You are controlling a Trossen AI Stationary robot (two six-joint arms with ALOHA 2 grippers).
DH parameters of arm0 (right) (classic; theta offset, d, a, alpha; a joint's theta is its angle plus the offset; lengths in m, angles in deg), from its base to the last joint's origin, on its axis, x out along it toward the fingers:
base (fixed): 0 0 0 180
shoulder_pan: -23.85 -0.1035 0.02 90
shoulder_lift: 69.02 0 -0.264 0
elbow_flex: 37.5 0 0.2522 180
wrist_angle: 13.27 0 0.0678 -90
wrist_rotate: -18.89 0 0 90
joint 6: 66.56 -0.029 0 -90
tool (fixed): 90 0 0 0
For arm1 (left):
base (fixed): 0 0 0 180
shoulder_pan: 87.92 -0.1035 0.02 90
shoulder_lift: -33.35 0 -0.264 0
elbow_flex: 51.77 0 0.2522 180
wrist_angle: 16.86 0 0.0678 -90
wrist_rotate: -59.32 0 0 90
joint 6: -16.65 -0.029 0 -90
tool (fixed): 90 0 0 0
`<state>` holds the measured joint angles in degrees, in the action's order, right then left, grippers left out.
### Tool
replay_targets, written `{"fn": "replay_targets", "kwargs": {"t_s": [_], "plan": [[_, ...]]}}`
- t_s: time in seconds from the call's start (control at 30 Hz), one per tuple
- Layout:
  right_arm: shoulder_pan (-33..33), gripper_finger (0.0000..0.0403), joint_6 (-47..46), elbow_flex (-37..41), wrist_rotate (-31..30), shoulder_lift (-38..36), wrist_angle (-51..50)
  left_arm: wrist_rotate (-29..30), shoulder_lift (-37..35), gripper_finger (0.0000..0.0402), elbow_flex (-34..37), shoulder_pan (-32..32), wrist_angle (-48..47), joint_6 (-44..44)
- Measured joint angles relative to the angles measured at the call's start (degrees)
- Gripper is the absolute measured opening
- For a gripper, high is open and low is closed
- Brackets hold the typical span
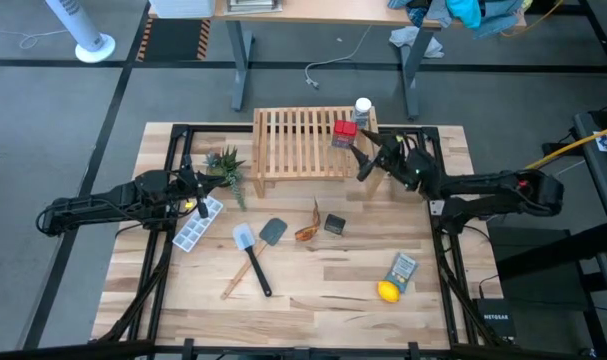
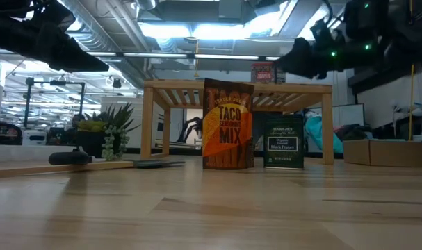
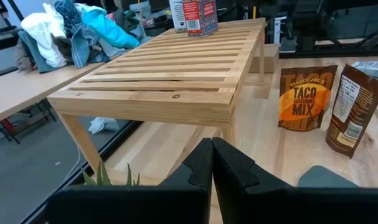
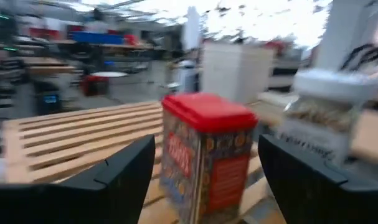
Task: Shelf spices
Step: Remove the red seasoning can from the shelf
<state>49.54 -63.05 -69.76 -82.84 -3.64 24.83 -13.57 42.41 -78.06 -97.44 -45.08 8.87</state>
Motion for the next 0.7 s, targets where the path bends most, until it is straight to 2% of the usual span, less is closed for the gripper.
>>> {"fn": "replay_targets", "kwargs": {"t_s": [0.2, 0.4, 0.7], "plan": [[8.34, 0.0292, -5.10, 0.02, 11.00, 0.00, -2.84, 0.01, 0.02, 0.0004, 0.00, -0.02, -0.02, -0.04], [11.62, 0.0292, -8.31, 0.02, 20.71, 0.05, -2.53, 0.01, 0.00, 0.0004, 0.00, -0.01, 0.00, -0.15], [11.47, 0.0292, -8.66, -0.80, 21.91, 0.57, -3.38, 0.02, 0.00, 0.0004, 0.00, 0.00, 0.02, -0.14]]}}
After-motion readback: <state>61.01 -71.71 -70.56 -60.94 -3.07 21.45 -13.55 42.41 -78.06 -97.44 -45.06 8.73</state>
